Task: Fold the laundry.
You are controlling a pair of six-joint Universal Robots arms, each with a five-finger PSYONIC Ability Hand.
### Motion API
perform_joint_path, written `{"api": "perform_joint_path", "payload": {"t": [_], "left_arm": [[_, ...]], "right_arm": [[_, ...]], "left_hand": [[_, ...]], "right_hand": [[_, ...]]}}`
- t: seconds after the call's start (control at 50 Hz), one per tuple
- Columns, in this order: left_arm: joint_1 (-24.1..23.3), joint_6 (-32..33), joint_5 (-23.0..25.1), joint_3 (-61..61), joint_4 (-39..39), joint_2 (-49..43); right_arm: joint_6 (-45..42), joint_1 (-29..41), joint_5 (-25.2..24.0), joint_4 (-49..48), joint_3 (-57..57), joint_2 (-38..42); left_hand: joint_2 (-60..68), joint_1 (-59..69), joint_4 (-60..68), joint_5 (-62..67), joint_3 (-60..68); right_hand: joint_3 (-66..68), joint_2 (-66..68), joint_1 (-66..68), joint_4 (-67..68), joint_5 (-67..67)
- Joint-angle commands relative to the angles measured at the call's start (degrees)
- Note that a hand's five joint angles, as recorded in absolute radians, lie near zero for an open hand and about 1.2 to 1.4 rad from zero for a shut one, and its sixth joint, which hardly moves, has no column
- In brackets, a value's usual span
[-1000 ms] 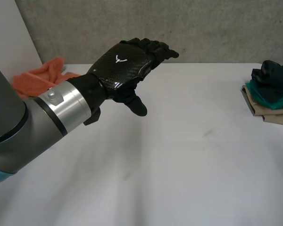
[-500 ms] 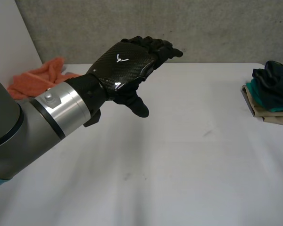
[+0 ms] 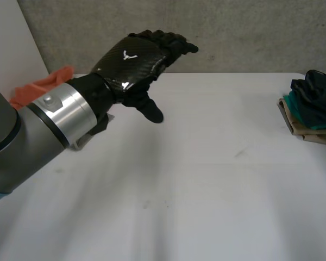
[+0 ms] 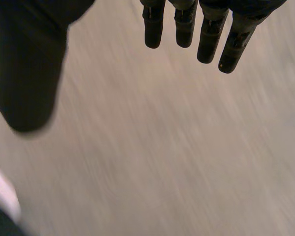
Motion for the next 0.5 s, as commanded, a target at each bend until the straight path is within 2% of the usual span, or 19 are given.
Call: {"api": "perform_joint_path", "payload": {"t": [0.02,0.04,0.1,0.18,0.24,0.32,0.4,0.5], "left_arm": [[3.72,0.34,-1.33,0.85,2.30,-1.90],[4.95,0.42,-2.73,1.37,3.53,-3.22],[7.67,0.69,-5.46,2.34,4.94,-5.59],[14.61,3.67,-9.15,5.59,5.82,-11.56],[20.23,12.34,-10.21,11.11,5.21,-21.03],[24.55,23.60,-10.48,16.31,2.84,-31.33],[26.75,31.52,-10.57,20.00,0.47,-38.54],[27.28,32.68,-10.13,21.94,0.64,-43.03]], "right_arm": [[7.50,19.11,-12.62,-10.48,20.04,-5.58],[7.24,23.05,-13.58,-9.96,23.19,-5.32],[6.19,27.64,-12.89,-6.99,26.90,-3.92],[4.26,30.02,-10.00,0.03,28.14,-0.58],[1.97,30.03,-6.40,4.96,28.58,0.83],[-0.49,29.51,-3.84,7.09,29.46,1.01],[-1.03,29.15,-3.48,7.01,30.78,1.10],[-1.03,29.15,-3.13,7.01,31.13,1.27]], "left_hand": [[-1.06,-0.33,-1.06,-2.21,-1.45],[-1.05,-0.33,-1.06,-2.20,-1.45],[-0.89,-0.16,-0.89,-2.04,-1.28],[-0.89,-0.16,-0.89,-2.04,-1.28],[-0.55,0.18,-0.56,-1.70,-0.95],[-0.38,0.35,-0.39,-1.53,-0.77],[0.45,1.18,0.45,-0.70,0.06],[2.30,3.03,2.30,1.15,1.91]], "right_hand": [[-2.17,-2.59,-1.54,-3.31,-3.83],[-2.17,-2.59,-1.54,-3.31,-3.83],[-2.17,-2.59,-1.54,-3.31,-3.83],[-2.17,-2.59,-1.54,-3.31,-3.83],[-2.17,-2.59,-1.54,-3.31,-3.83],[-2.17,-2.59,-1.54,-3.31,-3.83],[-2.17,-2.59,-1.54,-3.31,-3.83],[-2.17,-2.59,-1.54,-3.31,-3.83]]}}
